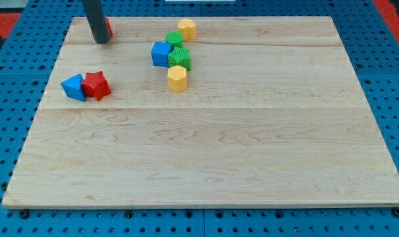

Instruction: Separate the green star and the hexagon

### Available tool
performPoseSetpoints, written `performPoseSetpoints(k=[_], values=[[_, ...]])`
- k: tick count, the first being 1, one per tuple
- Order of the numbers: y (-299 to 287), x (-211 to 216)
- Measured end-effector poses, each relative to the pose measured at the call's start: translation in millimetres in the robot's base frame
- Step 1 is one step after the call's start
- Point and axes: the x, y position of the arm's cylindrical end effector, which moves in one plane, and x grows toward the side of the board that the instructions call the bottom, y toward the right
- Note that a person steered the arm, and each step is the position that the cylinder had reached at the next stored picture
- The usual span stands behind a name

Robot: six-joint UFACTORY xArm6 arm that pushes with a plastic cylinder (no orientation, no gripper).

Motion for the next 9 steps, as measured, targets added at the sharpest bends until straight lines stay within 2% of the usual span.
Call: performPoseSetpoints(k=[1,3,4,5,6,7,8,9], values=[[22.8,62.0],[259.3,57.8],[231.5,46.7],[177.3,53.0],[164.7,41.9],[210.0,14.8],[260.1,5.1],[219.6,23.5]])
